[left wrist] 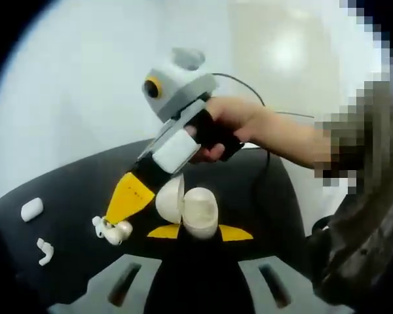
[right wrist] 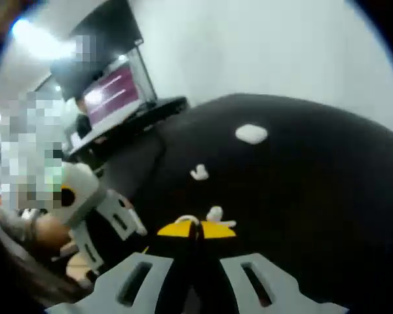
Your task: Pick up three earphones and place each one into its charging case using tactile feedback, ensure that each earphone is properly inserted and securely positioned inside the case.
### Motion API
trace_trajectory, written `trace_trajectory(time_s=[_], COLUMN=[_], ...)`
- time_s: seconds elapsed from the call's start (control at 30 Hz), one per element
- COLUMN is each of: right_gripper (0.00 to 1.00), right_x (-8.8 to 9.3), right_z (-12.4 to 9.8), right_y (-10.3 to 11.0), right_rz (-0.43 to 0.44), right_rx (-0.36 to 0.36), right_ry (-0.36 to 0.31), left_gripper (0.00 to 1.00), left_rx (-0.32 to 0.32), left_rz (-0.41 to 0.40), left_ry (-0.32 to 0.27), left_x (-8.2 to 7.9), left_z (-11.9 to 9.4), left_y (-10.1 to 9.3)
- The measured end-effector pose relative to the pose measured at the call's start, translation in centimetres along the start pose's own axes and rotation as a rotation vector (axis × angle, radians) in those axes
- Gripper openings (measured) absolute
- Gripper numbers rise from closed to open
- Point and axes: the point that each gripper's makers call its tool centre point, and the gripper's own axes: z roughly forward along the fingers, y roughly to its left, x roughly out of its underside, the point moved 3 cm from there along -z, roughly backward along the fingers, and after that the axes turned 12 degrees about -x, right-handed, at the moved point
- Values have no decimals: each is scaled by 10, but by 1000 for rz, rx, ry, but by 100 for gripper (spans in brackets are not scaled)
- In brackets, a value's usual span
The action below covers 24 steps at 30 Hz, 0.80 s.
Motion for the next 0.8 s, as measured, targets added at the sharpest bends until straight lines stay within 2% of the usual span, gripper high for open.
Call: trace_trajectory(time_s=[0.07,0.13,0.2,0.3,0.4,0.53,0.67,0.8], right_gripper=[11,13,13,13,13,12,12,12], right_x=[-4,-13,-22,-21,-3,24,43,40], right_z=[-4,-17,-36,-73,-100,-119,-118,-111], right_y=[-1,-3,-4,-17,-38,-54,-58,-50], right_rz=[-50,-85,-73,-47,1,68,74,63], right_rx=[18,49,56,108,196,240,238,200], right_ry=[-30,-100,-191,-256,-242,-206,-148,-155], left_gripper=[17,17,17,17,16,16,15,13], left_rx=[3,5,4,4,6,6,8,6], left_rz=[-7,-11,-10,-11,-18,-26,-34,-33], left_ry=[0,0,0,0,2,5,8,9], left_x=[0,1,1,1,1,3,3,3], left_z=[0,0,0,0,0,0,0,-1], left_y=[1,4,4,3,5,16,13,8])
